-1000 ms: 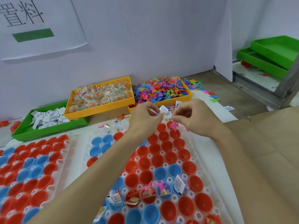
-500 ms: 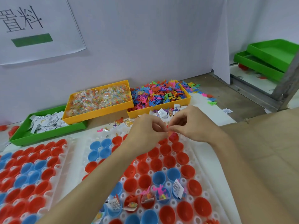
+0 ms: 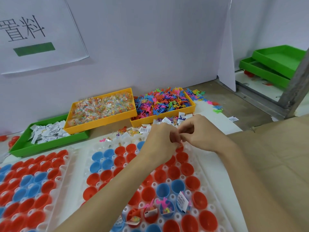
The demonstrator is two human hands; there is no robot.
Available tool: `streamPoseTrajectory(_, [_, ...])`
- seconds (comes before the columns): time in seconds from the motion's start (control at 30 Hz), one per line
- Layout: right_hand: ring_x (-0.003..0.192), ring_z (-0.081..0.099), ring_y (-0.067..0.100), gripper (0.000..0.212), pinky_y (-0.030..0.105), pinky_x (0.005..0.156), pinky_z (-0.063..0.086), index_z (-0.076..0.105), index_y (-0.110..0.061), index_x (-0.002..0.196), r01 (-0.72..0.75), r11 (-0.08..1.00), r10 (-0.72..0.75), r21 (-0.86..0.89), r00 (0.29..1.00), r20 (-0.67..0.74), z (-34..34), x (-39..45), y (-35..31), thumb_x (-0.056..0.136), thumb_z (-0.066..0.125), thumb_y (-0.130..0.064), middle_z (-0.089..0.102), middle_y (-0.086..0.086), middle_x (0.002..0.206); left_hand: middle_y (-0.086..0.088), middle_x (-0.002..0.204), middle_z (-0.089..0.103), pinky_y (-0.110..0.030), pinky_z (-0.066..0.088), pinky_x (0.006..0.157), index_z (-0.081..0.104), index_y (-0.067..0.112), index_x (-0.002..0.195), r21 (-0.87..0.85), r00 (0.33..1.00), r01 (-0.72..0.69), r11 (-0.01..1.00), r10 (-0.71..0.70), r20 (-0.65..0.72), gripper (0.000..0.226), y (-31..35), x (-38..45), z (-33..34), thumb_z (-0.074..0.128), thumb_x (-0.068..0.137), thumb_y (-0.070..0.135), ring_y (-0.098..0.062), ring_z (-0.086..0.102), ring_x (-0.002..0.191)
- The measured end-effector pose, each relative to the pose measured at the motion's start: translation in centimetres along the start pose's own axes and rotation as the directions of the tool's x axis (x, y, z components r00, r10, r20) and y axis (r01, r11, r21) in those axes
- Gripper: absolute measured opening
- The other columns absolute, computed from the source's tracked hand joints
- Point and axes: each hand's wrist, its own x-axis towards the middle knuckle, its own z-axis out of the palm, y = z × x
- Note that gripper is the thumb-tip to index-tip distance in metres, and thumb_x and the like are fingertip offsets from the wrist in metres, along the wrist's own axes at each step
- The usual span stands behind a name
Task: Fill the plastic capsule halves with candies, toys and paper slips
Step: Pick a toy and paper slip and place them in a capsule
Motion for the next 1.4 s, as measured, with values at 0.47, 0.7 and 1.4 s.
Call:
streamPoseTrajectory(0.47, [0.078,0.066,0.014,0.003,0.025,0.07,0.054,0.081,-0.023,0.084,0.022,0.993,-0.017,0.114,0.999,-0.043,-0.4,-0.1,-0.2,0.083,0.08,-0.02,0.073,-0.008,0.078,0.006,0.069,0.072,-0.02,0.053,0.064,0.073,0.022,0.073,-0.251,0.99,0.076,0.965,-0.102,-0.095,0.012,-1.6,-0.5,-1.8,0.081,0.08,0.016,-0.003,0.066,0.063])
streamPoseTrajectory(0.7, [0.072,0.072,0.009,0.008,0.019,0.068,0.057,0.081,-0.014,0.087,0.065,0.977,-0.05,0.203,0.996,-0.08,-0.3,0.0,-0.5,0.083,0.078,-0.007,0.075,-0.007,0.075,0.005,0.066,0.068,-0.016,0.049,0.057,0.071,0.019,0.07,-0.271,0.96,0.014,0.963,-0.088,-0.264,0.016,-1.0,-0.3,-1.5,0.08,0.079,0.011,-0.005,0.063,0.06])
streamPoseTrajectory(1.4, [0.06,0.068,0.008,0.016,0.016,0.059,0.054,0.079,-0.01,0.089,0.005,0.955,0.036,0.298,0.991,-0.132,-0.3,0.3,-0.5,0.087,0.07,0.003,0.075,0.0,0.071,0.009,0.081,0.069,-0.015,0.055,0.068,0.069,0.018,0.093,-0.275,0.942,-0.106,0.955,0.008,-0.336,0.014,-1.4,-0.1,-0.2,0.078,0.082,0.014,-0.002,0.066,0.073])
